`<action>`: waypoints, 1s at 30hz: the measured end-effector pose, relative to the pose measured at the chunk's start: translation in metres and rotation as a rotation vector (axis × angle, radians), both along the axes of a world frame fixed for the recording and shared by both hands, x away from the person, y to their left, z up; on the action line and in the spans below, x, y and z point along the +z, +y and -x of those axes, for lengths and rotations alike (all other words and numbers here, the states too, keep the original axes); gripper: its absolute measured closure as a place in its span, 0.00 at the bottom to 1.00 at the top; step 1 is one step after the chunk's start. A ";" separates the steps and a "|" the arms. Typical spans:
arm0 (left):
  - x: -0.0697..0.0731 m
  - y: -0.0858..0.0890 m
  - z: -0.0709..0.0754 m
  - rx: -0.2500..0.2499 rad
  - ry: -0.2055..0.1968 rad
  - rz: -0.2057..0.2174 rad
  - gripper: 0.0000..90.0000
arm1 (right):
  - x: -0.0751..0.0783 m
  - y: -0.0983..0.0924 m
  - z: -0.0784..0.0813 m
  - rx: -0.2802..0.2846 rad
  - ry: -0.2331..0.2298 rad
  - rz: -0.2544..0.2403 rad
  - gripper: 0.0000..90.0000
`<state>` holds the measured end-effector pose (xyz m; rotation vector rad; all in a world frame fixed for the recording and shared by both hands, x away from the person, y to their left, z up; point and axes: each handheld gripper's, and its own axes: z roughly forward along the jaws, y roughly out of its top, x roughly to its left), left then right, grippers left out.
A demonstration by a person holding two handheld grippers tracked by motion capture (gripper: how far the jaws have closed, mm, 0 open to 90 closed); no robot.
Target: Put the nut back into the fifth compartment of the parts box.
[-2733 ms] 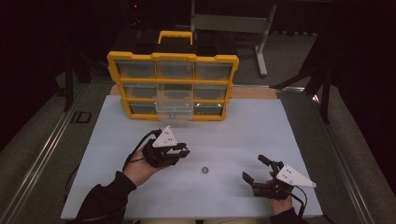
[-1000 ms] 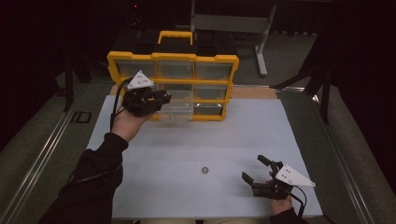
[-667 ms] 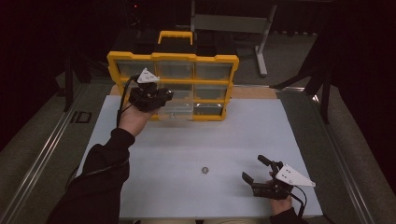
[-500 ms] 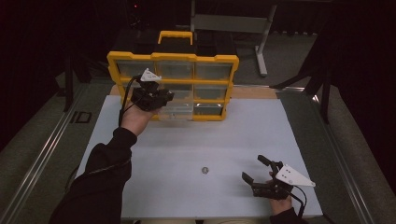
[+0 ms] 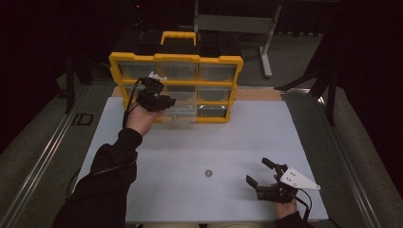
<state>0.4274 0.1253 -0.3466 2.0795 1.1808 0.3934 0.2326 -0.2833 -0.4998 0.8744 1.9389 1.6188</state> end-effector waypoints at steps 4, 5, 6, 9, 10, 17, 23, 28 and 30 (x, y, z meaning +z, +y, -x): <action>-0.001 -0.002 -0.002 -0.001 0.013 -0.017 0.78 | 0.000 0.000 0.000 0.000 0.006 -0.001 0.12; -0.001 -0.002 -0.003 -0.004 0.012 -0.013 0.78 | 0.000 0.000 0.000 0.000 0.007 -0.001 0.12; -0.001 -0.002 -0.003 -0.002 0.010 -0.024 0.78 | -0.001 0.000 0.000 0.001 0.008 -0.001 0.12; 0.000 -0.004 -0.002 -0.029 -0.001 -0.014 0.75 | 0.000 0.000 0.000 0.002 0.006 -0.001 0.12; 0.001 -0.004 -0.002 -0.026 -0.003 -0.007 0.70 | 0.000 0.000 0.000 0.001 0.007 -0.002 0.12; 0.011 -0.001 0.002 0.010 -0.027 0.038 0.42 | 0.000 0.000 0.000 0.001 0.000 0.001 0.12; 0.015 0.003 0.009 0.007 -0.026 0.061 0.17 | 0.000 0.000 0.000 0.000 0.000 0.002 0.12; 0.016 0.004 0.020 -0.020 -0.036 0.074 0.09 | 0.000 0.000 0.000 0.000 0.001 0.001 0.12; 0.016 0.004 0.025 -0.038 -0.047 0.070 0.05 | 0.001 0.000 0.000 -0.001 0.000 0.000 0.12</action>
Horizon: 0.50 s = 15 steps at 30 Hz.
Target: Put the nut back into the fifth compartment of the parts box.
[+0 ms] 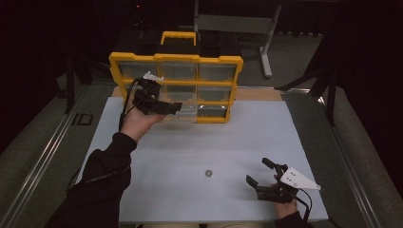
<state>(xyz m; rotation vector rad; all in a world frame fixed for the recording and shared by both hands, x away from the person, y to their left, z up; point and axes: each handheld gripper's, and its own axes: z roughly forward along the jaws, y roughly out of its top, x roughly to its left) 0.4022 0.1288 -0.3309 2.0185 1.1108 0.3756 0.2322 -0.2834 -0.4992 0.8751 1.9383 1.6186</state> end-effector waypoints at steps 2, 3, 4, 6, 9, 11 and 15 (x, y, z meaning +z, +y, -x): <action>-0.001 0.000 0.005 -0.017 -0.008 0.005 0.04 | 0.000 0.000 0.000 0.000 0.000 0.000 0.12; -0.001 0.000 0.008 -0.030 -0.012 0.012 0.04 | 0.000 0.000 0.000 -0.001 0.001 0.000 0.12; -0.002 0.001 0.010 -0.036 -0.013 0.018 0.03 | 0.000 0.000 0.000 0.000 0.000 0.001 0.12; -0.002 0.000 0.013 -0.028 -0.018 0.017 0.03 | 0.000 0.000 0.000 0.000 0.000 0.002 0.12; -0.003 0.001 0.024 -0.062 -0.036 0.046 0.03 | 0.000 0.000 0.000 0.000 -0.001 0.002 0.12; -0.003 0.002 0.029 -0.065 -0.046 0.063 0.03 | 0.000 0.000 0.000 0.000 -0.002 0.001 0.12; -0.007 0.001 0.041 -0.089 -0.058 0.080 0.03 | 0.000 0.000 0.000 -0.001 0.000 0.002 0.12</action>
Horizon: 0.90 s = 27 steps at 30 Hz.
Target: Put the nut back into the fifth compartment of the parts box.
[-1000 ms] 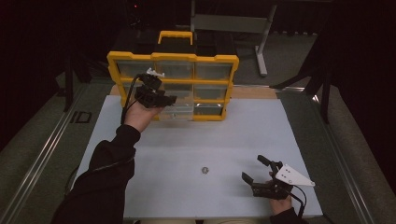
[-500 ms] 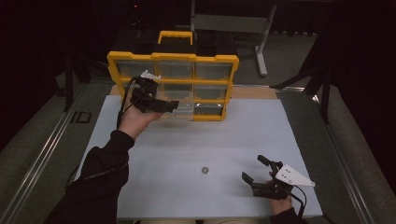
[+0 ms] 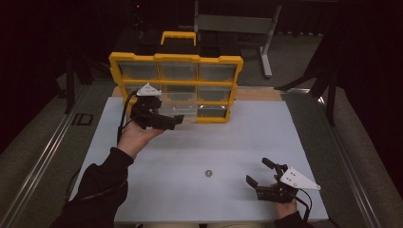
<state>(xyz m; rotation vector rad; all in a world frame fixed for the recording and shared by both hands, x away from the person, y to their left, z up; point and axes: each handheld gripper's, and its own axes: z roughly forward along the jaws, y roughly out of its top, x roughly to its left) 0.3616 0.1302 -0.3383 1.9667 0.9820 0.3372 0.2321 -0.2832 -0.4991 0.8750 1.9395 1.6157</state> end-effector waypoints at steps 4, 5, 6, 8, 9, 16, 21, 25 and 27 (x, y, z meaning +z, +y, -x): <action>-0.005 -0.006 0.013 -0.043 -0.013 -0.004 0.03 | 0.000 0.000 0.000 0.002 -0.003 0.000 0.12; -0.007 -0.007 0.015 -0.057 -0.013 -0.003 0.03 | 0.000 0.000 0.000 0.001 -0.002 -0.001 0.12; -0.008 -0.010 0.018 -0.059 -0.016 -0.008 0.03 | 0.000 0.000 0.000 0.000 -0.002 0.000 0.12; -0.012 -0.013 0.022 -0.079 -0.015 -0.011 0.03 | 0.000 0.000 0.000 0.001 -0.002 0.000 0.12; -0.013 -0.015 0.024 -0.083 -0.014 -0.009 0.03 | 0.000 0.000 0.000 0.002 -0.001 0.001 0.12; -0.026 -0.027 0.036 -0.142 -0.032 -0.007 0.03 | 0.000 0.000 0.000 0.001 -0.002 0.000 0.12; -0.037 -0.035 0.043 -0.191 -0.018 0.000 0.03 | 0.000 0.000 0.000 0.001 -0.002 -0.001 0.12; -0.045 -0.041 0.046 -0.220 -0.012 -0.009 0.03 | 0.000 0.000 0.000 0.002 -0.001 -0.002 0.12; -0.051 -0.044 0.048 -0.235 -0.006 -0.010 0.03 | 0.000 0.000 0.000 0.001 -0.001 -0.001 0.12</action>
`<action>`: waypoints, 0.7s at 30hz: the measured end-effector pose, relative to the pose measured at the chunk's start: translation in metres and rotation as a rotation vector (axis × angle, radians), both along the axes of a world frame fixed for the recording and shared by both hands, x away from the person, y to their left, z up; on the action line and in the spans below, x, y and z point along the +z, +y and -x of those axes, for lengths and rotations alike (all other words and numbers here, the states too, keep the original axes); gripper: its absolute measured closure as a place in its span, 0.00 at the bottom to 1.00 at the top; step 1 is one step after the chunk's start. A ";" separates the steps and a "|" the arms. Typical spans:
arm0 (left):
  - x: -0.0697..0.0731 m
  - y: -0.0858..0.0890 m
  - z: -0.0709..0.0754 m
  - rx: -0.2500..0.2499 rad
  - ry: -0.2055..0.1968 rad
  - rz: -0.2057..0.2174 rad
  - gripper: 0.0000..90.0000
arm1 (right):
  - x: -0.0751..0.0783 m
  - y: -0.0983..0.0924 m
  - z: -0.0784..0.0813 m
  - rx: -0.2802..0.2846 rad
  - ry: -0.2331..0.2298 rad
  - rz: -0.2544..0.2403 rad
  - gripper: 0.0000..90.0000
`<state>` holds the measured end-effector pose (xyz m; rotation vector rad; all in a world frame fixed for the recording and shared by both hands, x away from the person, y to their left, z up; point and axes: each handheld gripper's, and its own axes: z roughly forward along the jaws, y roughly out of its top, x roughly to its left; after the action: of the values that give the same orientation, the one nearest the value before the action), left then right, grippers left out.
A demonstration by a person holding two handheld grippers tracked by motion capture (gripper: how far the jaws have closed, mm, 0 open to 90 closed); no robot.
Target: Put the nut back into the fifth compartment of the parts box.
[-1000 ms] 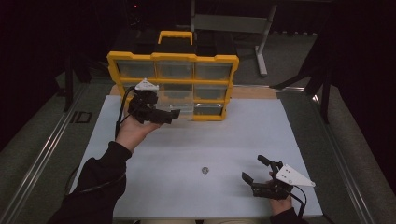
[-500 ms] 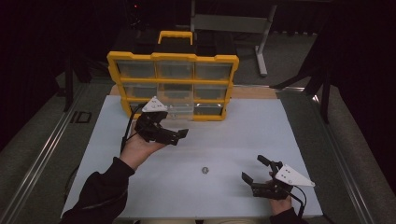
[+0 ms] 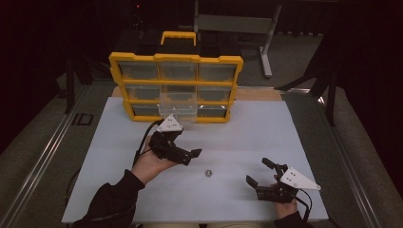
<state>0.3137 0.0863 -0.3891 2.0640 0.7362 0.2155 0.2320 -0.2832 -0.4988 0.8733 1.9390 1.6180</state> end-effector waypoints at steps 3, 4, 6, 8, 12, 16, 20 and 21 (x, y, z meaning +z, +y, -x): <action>-0.007 -0.004 0.002 -0.019 0.005 -0.009 0.03 | 0.000 0.000 0.000 0.000 0.000 -0.001 0.12; -0.010 -0.006 0.002 -0.031 0.013 -0.004 0.03 | 0.000 0.000 0.000 0.000 0.001 -0.001 0.12; -0.014 -0.009 0.004 -0.038 0.014 -0.005 0.03 | 0.000 0.000 0.000 0.000 0.000 -0.001 0.12; -0.017 -0.010 0.005 -0.048 0.019 -0.004 0.03 | 0.000 0.000 0.000 0.000 0.001 -0.001 0.12; -0.028 -0.019 0.008 -0.070 0.021 -0.013 0.03 | 0.000 0.000 0.000 0.000 0.000 -0.001 0.12; -0.036 -0.026 0.011 -0.096 0.021 -0.026 0.03 | 0.000 0.000 0.000 0.001 -0.002 -0.001 0.12; -0.042 -0.030 0.012 -0.115 0.027 -0.041 0.03 | 0.000 0.000 0.000 0.000 -0.001 -0.001 0.12; -0.045 -0.033 0.012 -0.122 0.030 -0.043 0.03 | 0.000 0.000 0.000 0.001 0.000 -0.002 0.12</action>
<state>0.3013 0.0536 -0.4343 2.1489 0.6256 0.1327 0.2317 -0.2832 -0.4986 0.8733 1.9381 1.6204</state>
